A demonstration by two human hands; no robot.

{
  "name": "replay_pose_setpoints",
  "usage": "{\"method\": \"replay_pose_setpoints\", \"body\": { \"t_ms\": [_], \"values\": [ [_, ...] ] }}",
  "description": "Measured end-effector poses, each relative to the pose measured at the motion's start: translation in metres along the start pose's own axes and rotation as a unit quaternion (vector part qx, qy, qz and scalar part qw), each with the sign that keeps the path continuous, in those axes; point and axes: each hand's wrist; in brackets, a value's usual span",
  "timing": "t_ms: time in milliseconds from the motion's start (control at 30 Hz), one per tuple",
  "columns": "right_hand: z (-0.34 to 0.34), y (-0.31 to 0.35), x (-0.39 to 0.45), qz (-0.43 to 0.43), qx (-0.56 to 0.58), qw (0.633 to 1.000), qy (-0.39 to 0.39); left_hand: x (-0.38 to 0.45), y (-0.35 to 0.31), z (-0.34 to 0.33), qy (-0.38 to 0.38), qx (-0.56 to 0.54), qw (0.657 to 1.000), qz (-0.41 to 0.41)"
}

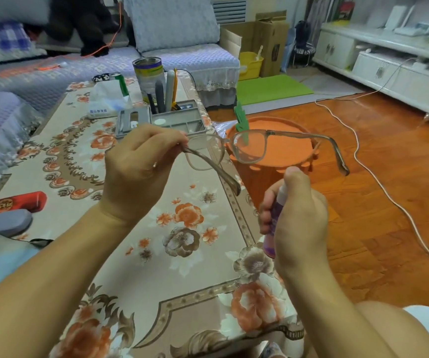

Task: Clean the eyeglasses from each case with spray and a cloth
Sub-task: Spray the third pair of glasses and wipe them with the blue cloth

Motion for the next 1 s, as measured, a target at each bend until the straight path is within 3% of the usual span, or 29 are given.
{"method": "replay_pose_setpoints", "body": {
  "t_ms": [167,300,467,667,767,867,933,1000],
  "values": [
    [-0.001,-0.002,-0.003,0.047,-0.002,0.999,-0.025,-0.002,0.003,0.000,-0.008,0.016,0.999,0.027],
    [0.003,-0.003,0.001,0.058,-0.004,0.997,-0.043,-0.001,0.002,0.001,-0.010,-0.003,0.994,0.109],
    [0.008,-0.002,0.006,0.067,0.003,0.996,-0.057,0.001,0.004,0.001,-0.012,-0.065,0.967,0.245],
    [0.006,-0.003,0.002,0.046,0.000,0.999,-0.023,0.006,0.001,0.002,-0.004,-0.118,0.945,0.304],
    [0.006,-0.003,0.002,0.044,-0.002,0.999,-0.013,0.010,-0.005,0.001,0.008,-0.159,0.916,0.369],
    [0.007,-0.003,0.001,0.049,0.000,0.999,0.003,0.018,-0.010,-0.001,0.012,-0.216,0.848,0.484],
    [0.007,-0.004,0.000,0.055,-0.009,0.998,0.031,0.027,-0.011,-0.001,-0.007,-0.319,0.741,0.591],
    [0.006,-0.005,-0.004,0.065,-0.020,0.996,0.060,0.036,-0.010,0.001,-0.012,-0.410,0.602,0.685]
  ]
}}
Point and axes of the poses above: each hand's wrist, its own x-axis towards the middle knuckle, its own z-axis out of the back of the hand, y = z × x, and after that the axes turned 7 degrees about -z, right-handed
